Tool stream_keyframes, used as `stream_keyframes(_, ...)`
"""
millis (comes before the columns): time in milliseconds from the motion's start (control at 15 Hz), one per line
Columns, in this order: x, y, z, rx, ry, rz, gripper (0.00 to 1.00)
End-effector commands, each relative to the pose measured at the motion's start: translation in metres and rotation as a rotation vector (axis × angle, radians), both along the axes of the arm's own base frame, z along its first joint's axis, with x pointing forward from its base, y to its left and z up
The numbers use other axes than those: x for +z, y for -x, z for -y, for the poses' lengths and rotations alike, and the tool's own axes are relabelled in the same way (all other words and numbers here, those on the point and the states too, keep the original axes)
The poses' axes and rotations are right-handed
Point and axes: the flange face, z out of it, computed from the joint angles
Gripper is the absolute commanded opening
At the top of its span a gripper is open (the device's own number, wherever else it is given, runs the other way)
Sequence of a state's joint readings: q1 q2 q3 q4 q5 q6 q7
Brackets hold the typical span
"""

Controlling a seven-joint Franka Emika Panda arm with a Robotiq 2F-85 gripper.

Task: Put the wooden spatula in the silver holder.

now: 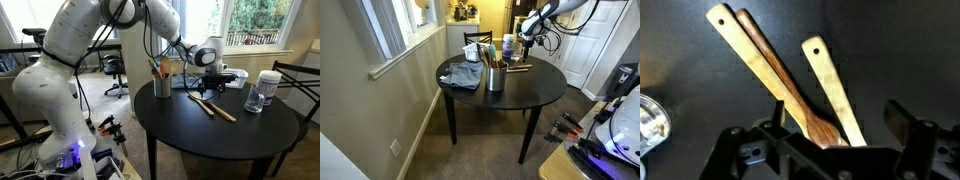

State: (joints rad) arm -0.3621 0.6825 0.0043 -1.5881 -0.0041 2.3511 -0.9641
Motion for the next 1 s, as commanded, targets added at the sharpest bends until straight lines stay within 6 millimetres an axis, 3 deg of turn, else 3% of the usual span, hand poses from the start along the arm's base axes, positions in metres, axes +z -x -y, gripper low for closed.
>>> stream_keyframes(0, -0.003, 0.017, -0.008, 0.185, -0.07, 0.006, 1.0)
stream_keyframes(133, -0.007, 0.022, -0.01, 0.28, -0.118, -0.005, 1.0)
stream_keyframes(200, -0.014, 0.009, -0.008, 0.196, -0.071, -0.009, 1.0)
stream_keyframes(800, -0.016, 0.011, -0.009, 0.252, -0.094, -0.004, 1.0)
stream_keyframes(933, -0.027, 0.007, -0.021, 0.319, -0.126, -0.035, 1.0)
